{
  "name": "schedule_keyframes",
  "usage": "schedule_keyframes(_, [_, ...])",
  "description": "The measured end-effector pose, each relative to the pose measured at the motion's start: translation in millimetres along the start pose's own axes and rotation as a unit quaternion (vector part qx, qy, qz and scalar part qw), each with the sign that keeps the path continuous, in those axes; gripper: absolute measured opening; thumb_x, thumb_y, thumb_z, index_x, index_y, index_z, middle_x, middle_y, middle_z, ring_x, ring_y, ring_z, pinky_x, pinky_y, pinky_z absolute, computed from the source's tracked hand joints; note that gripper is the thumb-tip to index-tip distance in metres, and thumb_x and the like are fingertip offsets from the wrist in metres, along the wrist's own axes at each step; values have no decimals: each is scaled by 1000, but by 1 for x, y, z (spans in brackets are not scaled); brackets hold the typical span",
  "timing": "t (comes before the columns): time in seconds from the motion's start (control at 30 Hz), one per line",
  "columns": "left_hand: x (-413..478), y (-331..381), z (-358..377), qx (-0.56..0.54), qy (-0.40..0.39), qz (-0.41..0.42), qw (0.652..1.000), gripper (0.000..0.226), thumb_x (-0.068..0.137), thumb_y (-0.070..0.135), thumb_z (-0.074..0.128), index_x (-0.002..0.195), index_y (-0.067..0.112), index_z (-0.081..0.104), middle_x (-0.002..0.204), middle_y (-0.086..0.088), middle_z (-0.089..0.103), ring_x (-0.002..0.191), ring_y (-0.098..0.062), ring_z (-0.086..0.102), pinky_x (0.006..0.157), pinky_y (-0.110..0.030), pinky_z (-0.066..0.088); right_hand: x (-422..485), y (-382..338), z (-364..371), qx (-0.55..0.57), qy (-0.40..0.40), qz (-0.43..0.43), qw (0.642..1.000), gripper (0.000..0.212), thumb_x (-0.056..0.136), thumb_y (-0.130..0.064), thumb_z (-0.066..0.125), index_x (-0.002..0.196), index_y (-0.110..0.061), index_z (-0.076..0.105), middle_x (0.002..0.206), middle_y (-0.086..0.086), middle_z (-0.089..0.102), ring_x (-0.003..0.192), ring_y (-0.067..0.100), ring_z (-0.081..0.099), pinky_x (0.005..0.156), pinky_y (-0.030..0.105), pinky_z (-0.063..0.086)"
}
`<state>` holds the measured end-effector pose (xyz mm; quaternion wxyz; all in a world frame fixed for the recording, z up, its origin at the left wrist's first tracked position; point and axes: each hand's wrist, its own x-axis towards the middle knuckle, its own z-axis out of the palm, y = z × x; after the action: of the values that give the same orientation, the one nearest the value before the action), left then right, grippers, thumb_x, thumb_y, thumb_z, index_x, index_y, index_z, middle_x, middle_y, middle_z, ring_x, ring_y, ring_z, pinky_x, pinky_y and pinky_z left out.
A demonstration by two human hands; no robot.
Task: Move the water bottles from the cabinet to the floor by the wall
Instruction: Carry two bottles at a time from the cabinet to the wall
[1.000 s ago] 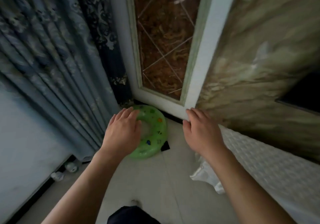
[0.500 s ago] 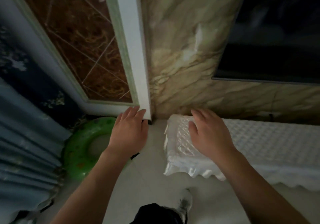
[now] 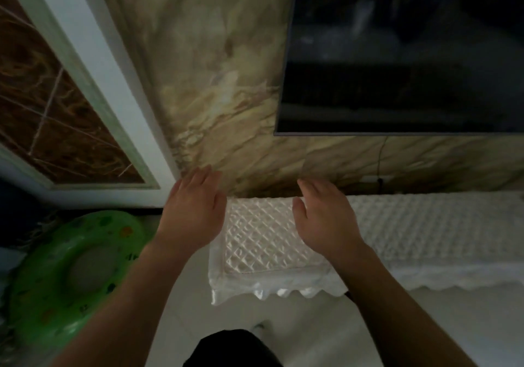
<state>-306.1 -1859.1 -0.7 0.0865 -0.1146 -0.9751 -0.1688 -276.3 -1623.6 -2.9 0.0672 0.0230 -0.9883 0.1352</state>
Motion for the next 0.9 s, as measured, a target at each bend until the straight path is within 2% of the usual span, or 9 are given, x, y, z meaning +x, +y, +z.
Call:
schedule_keyframes(0.1, [16,29,7,5,-8,20,1000,36,88,21,41,113,6,62,115,-18,63,107,-37,59,93,-47,47,6,32,-12,3,-2,10,1000,44,94,-33,40,124,-8,59,121,10,63,113,27,57,98,42,44])
schedule_keyframes(0.17, [26,49,13,8,-30,27,999,44,89,28,34,119,8,60,125,-18,61,115,-38,56,99,-49,45,9,57,-19,-2,-3,17,1000,44,97,-33,40,132,-11,54,129,7,60,119,24,53,102,40,40])
schedule_keyframes(0.33, [43,109,35,25,-42,0,999,57,91,36,26,130,8,57,137,-18,55,127,-35,49,107,-49,40,12,125,-35,-9,-22,15,1000,52,95,-40,32,136,-14,50,132,6,58,122,23,51,105,41,41])
schedule_keyframes(0.53, [37,192,65,32,-55,-41,997,58,92,39,26,138,13,49,145,-14,49,137,-31,41,112,-49,35,3,211,-64,-11,-43,-19,999,47,99,-35,36,140,-13,46,139,8,53,127,25,47,108,41,36])
schedule_keyframes(0.73, [33,285,88,16,-45,-66,997,55,92,37,30,140,16,47,148,-12,46,137,-31,41,111,-47,36,-17,298,-94,-9,-48,-33,998,55,95,-39,29,139,-13,48,138,8,55,128,26,48,108,41,37])
schedule_keyframes(0.9, [38,343,103,13,-56,-69,996,58,91,39,28,139,16,47,148,-11,46,137,-30,40,111,-49,36,-28,359,-117,-14,-39,-33,999,45,98,-35,37,136,-14,51,132,7,58,123,25,50,103,40,41])
